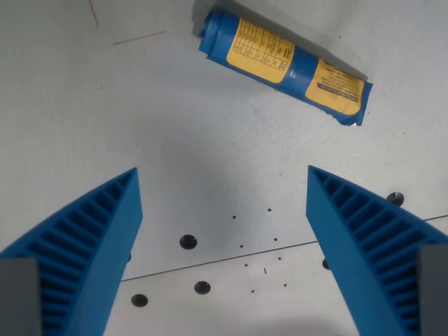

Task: Move above the blue bag

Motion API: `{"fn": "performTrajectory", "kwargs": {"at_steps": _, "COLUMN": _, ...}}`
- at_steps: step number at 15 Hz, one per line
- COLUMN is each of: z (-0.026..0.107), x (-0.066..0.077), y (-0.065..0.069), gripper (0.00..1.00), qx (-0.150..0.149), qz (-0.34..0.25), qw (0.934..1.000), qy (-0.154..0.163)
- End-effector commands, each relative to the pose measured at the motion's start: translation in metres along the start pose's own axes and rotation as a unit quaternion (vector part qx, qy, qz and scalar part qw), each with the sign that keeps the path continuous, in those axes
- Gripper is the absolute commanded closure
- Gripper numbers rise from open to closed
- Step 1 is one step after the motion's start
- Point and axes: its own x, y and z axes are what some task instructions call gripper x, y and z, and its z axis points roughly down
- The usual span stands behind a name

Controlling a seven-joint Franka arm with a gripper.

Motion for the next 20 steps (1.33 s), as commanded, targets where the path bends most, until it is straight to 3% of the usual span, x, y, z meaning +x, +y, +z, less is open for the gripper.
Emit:
{"fn": "performTrajectory", "kwargs": {"at_steps": 1, "z": -0.002, "x": 0.000, "y": 0.000, "gripper": 0.00, "qx": 0.000, "qz": 0.000, "qw": 1.0000, "qy": 0.002}}
{"fn": "performTrajectory", "kwargs": {"at_steps": 7, "z": -0.001, "x": 0.000, "y": 0.000, "gripper": 0.00, "qx": 0.000, "qz": -0.013, "qw": 0.9999, "qy": 0.002}}
{"fn": "performTrajectory", "kwargs": {"at_steps": 13, "z": 0.004, "x": 0.002, "y": 0.002, "gripper": 0.00, "qx": -0.003, "qz": -0.066, "qw": 0.9978, "qy": 0.005}}
{"fn": "performTrajectory", "kwargs": {"at_steps": 20, "z": 0.020, "x": 0.008, "y": 0.008, "gripper": 0.00, "qx": -0.011, "qz": -0.168, "qw": 0.9856, "qy": 0.011}}
